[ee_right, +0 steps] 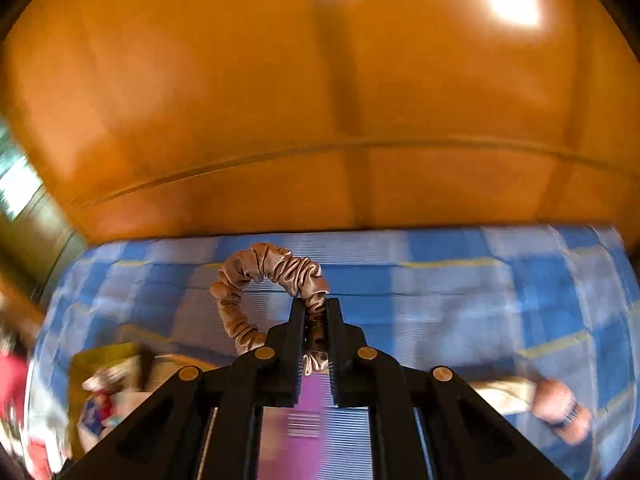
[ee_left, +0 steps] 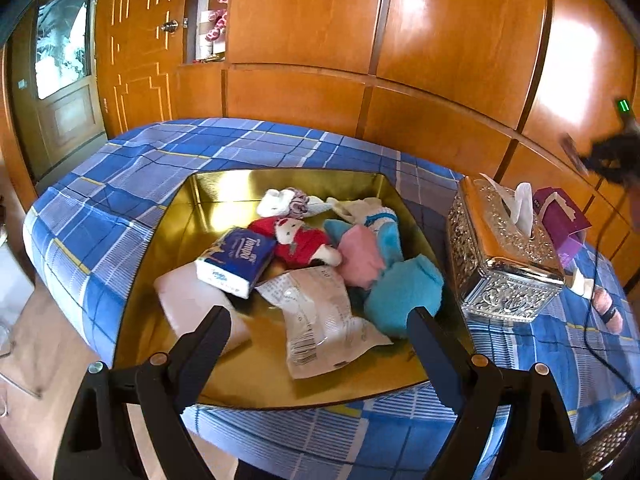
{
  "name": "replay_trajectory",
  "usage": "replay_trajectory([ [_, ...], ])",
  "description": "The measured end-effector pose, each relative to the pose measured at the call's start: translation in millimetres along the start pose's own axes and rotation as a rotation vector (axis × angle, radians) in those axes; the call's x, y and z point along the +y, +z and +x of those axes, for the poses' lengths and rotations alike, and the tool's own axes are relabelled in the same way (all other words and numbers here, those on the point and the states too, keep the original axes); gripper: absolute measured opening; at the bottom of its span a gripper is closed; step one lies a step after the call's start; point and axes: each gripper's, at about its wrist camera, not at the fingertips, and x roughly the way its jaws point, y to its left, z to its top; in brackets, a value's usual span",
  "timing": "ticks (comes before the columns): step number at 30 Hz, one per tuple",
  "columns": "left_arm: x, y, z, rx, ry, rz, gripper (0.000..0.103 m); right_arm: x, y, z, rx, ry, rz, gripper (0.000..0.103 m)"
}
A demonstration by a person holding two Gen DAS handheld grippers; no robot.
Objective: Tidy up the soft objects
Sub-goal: 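Carry the brown satin scrunchie into the gold tray and open the right tool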
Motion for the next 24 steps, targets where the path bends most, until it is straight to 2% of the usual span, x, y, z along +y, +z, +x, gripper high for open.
replay_trajectory([
  [3, 3.1, -2.0, -4.5, -0.011, 0.023, 0.008, 0.09, 74.3, -12.2, 8.1, 0.015, 0.129, -0.151, 0.008],
  [6, 8.3, -2.6, -7.4, -0.023, 0.045, 0.01, 0.091, 141.2, -42.9, 16.7, 0.063, 0.251, -0.315, 0.008],
  [9, 14.3, -2.3, -8.8, -0.033, 0.059, -0.002, 0.091, 186.8, -77.2, 19.4, 0.107, 0.336, -0.45, 0.008],
  [13, 20.8, -2.2, -8.6, -0.04, 0.074, -0.02, 0.091, 224.0, -130.2, 22.0, 0.173, 0.42, -0.638, 0.008],
  [15, 23.9, -2.2, -8.2, -0.044, 0.084, -0.028, 0.091, 240.8, -155.5, 25.5, 0.214, 0.432, -0.715, 0.008],
  [18, 27.0, -2.1, -8.7, -0.051, 0.098, -0.039, 0.091, 257.5, -180.2, 38.3, 0.255, 0.394, -0.773, 0.008],
  [24, 32.3, -2.3, -6.7, -0.051, 0.116, -0.053, 0.093, 271.0, -188.1, 75.8, 0.295, 0.301, -0.676, 0.01],
])
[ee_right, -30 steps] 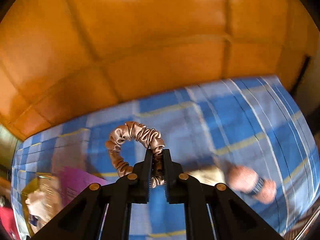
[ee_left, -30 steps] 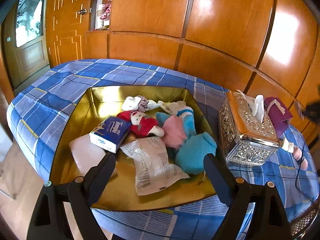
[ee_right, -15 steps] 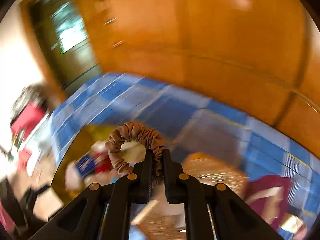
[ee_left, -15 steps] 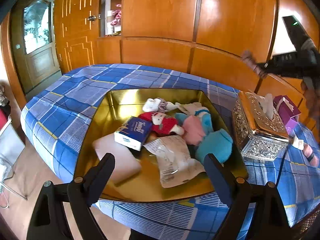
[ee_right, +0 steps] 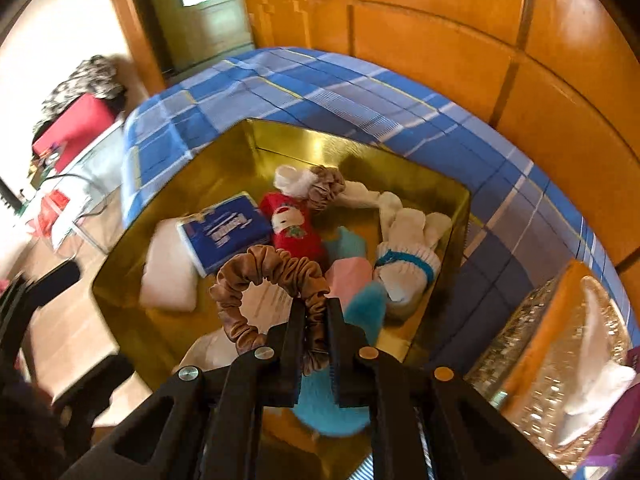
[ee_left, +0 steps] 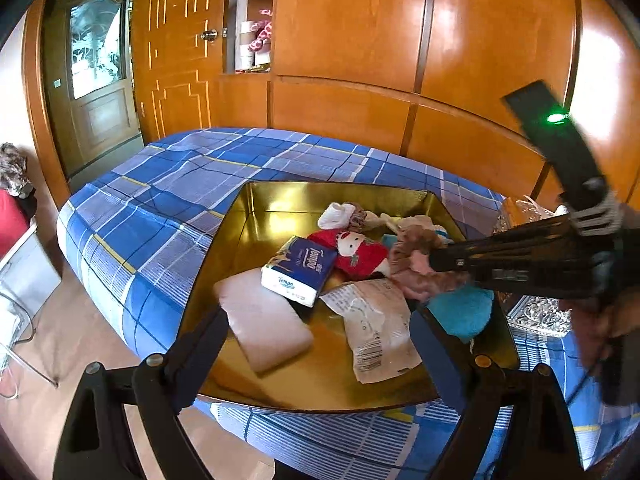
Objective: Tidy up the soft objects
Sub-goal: 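Carry the brown satin scrunchie into the gold tray and open the right tool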
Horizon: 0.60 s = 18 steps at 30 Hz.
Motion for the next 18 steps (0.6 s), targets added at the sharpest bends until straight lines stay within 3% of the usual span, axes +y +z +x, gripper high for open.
replay_trajectory([
  [3, 2.5, -1.6, 3.2, 0.01, 0.001, -0.009, 0.093, 2.3, 4.0, 12.8, -0.002, -0.013, 0.032, 0.016],
  [7, 10.0, -2.2, 6.6, 0.017, 0.014, -0.037, 0.094, -3.8, 4.0, 7.8, -0.026, 0.045, 0.1, 0.037],
  [18, 6.2, -1.1, 1.2, -0.003, 0.011, -0.028, 0.094, -10.9, -9.6, -36.3, -0.152, 0.007, 0.13, 0.038],
])
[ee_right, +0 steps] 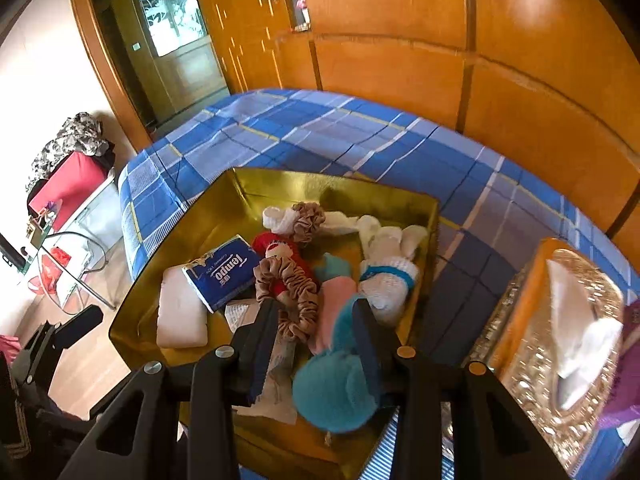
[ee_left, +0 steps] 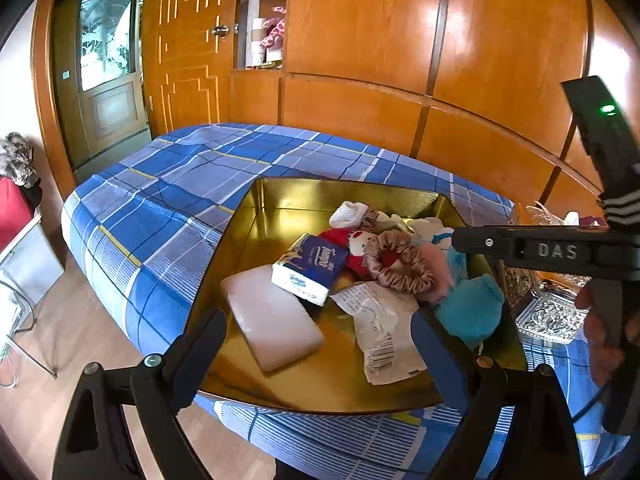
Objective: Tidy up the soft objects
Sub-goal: 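Carry the brown satin scrunchie into the gold tray and open the right tool, then move the right tool back over the bed toward the pink towel roll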
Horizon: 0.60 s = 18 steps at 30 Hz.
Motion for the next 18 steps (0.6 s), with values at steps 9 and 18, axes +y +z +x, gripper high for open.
replay_trajectory([
  [9, -12.1, -0.2, -6.7, -0.014, -0.021, 0.031, 0.094, -5.0, -23.4, -34.9, -0.074, -0.056, -0.019, 0.039],
  [18, -25.0, -1.3, -14.2, -0.03, -0.045, 0.067, 0.094, -27.7, -41.6, -78.6, -0.178, -0.118, 0.008, 0.039],
])
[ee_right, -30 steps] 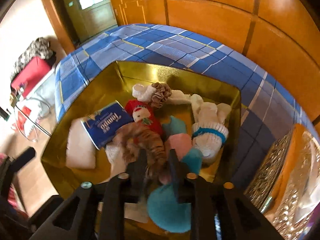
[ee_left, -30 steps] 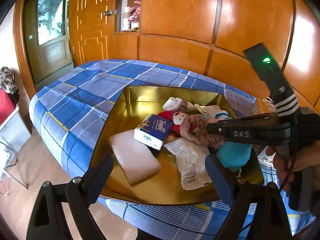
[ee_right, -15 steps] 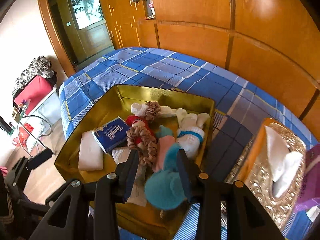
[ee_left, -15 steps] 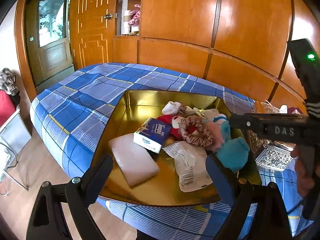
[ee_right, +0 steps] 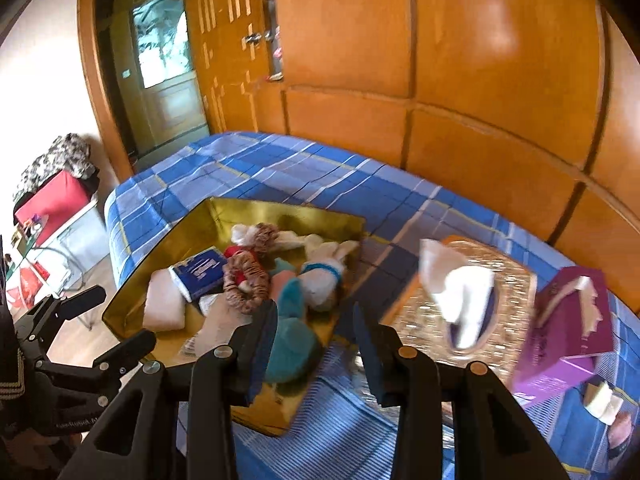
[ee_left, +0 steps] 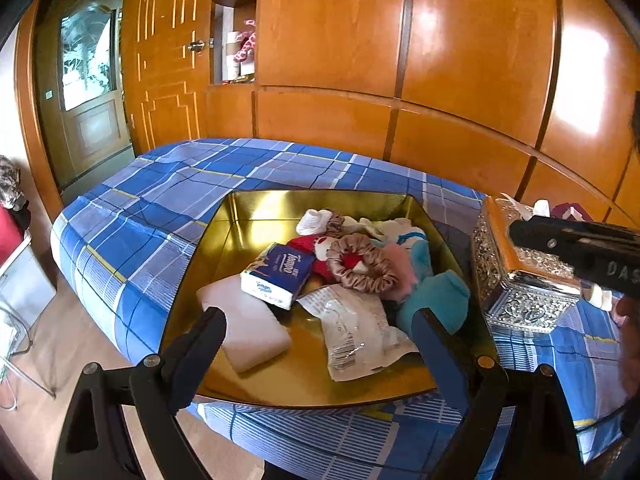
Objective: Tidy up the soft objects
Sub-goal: 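Move the right tool back over the bed toward the pink towel roll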
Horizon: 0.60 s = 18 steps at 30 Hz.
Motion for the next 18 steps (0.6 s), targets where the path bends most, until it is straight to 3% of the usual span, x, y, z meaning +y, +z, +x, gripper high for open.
replay_trajectory([
  [9, -18.4, -3.2, -4.6, -0.008, -0.03, 0.058, 0.094, -65.3, -10.4, -45.9, -0.102, -0.093, 0.129, 0.039],
  [18, -44.8, -5.9, -10.9, -0.01, -0.062, 0.133, 0.094, -150.0, -40.2, -76.2, -0.111, -0.254, 0.28, 0.039],
])
